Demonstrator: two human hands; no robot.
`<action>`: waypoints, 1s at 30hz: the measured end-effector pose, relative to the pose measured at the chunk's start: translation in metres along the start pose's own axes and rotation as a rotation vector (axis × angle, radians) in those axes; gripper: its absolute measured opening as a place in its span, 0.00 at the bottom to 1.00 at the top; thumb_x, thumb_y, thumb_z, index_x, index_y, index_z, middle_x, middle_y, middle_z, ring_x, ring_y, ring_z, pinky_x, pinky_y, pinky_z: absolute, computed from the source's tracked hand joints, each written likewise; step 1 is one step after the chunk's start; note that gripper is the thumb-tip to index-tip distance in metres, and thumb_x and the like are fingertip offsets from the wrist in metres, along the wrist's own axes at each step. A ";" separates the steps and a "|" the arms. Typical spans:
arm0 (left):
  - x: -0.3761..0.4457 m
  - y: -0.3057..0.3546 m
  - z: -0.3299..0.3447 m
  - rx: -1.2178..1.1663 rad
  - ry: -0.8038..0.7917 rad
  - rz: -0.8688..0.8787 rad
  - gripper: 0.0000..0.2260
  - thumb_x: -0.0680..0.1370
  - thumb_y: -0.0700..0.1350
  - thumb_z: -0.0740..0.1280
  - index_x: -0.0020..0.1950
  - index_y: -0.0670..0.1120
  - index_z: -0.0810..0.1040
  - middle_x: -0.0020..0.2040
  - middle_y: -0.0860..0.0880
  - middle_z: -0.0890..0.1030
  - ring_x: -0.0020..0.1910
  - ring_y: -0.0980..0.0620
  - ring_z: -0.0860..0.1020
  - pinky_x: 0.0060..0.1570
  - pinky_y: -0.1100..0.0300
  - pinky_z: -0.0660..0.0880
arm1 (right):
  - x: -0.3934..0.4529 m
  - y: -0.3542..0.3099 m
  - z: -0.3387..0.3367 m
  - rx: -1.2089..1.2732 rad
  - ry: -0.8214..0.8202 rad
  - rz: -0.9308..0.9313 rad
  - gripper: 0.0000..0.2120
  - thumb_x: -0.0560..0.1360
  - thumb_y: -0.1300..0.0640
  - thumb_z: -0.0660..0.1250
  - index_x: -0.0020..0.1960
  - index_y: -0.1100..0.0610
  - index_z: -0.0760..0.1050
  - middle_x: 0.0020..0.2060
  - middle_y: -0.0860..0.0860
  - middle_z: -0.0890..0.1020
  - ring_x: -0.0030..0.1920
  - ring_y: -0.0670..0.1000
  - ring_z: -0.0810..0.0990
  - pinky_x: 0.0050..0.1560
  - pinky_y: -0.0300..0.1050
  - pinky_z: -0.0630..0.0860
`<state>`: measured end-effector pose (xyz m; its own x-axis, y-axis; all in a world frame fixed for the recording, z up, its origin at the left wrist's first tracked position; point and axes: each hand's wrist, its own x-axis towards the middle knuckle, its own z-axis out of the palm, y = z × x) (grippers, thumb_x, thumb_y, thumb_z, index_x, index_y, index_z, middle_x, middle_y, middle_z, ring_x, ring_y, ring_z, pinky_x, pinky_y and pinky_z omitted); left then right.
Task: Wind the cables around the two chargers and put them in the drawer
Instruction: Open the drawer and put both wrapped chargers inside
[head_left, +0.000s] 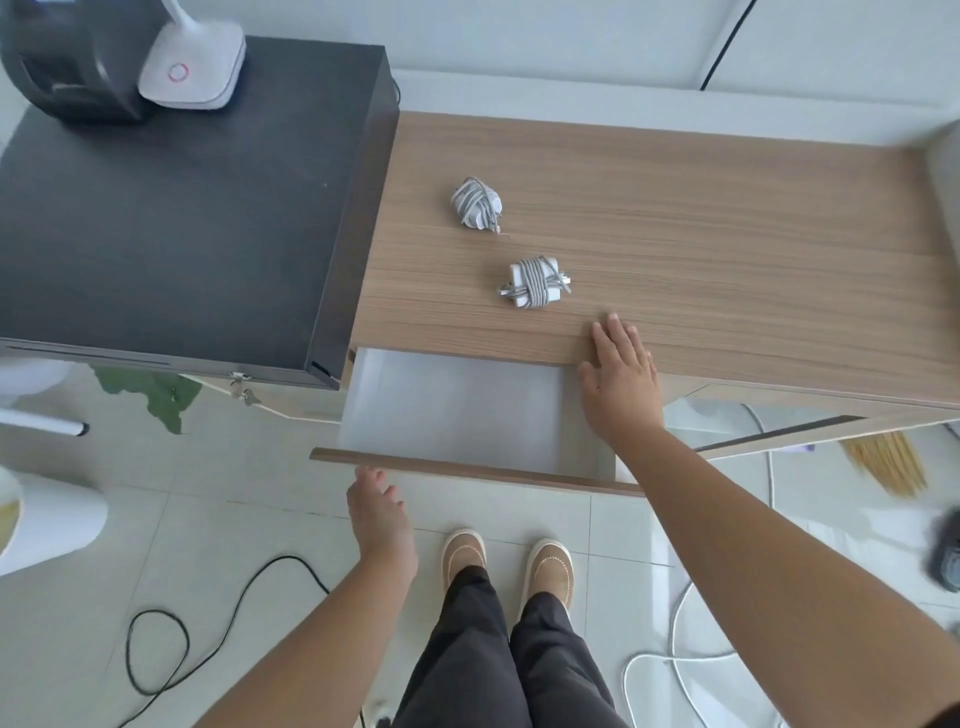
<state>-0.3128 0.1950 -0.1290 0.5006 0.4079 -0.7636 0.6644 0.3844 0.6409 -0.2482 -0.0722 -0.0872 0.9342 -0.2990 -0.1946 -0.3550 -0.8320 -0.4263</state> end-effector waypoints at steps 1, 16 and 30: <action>-0.010 0.009 -0.002 0.088 0.092 0.156 0.14 0.80 0.51 0.56 0.60 0.45 0.71 0.59 0.49 0.75 0.60 0.45 0.74 0.56 0.55 0.70 | 0.001 -0.003 -0.003 0.031 -0.007 0.016 0.26 0.80 0.55 0.56 0.77 0.53 0.56 0.78 0.48 0.54 0.78 0.50 0.48 0.77 0.49 0.46; -0.008 0.127 0.097 0.912 -0.515 0.729 0.06 0.76 0.43 0.66 0.52 0.48 0.77 0.57 0.52 0.73 0.55 0.54 0.74 0.43 0.66 0.70 | 0.057 -0.064 -0.038 0.140 -0.078 -0.100 0.36 0.69 0.57 0.70 0.73 0.42 0.61 0.76 0.51 0.53 0.74 0.56 0.59 0.66 0.50 0.67; 0.036 0.210 0.200 1.162 -0.287 1.037 0.40 0.70 0.51 0.73 0.75 0.59 0.54 0.71 0.47 0.62 0.71 0.44 0.62 0.67 0.52 0.61 | 0.086 -0.068 -0.025 0.191 -0.094 -0.171 0.29 0.66 0.54 0.73 0.65 0.45 0.68 0.59 0.49 0.73 0.60 0.53 0.72 0.56 0.46 0.72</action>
<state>-0.0441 0.1253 -0.0377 0.9826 -0.1361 -0.1261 -0.0411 -0.8224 0.5674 -0.1431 -0.0532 -0.0529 0.9770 -0.1097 -0.1827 -0.2008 -0.7610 -0.6169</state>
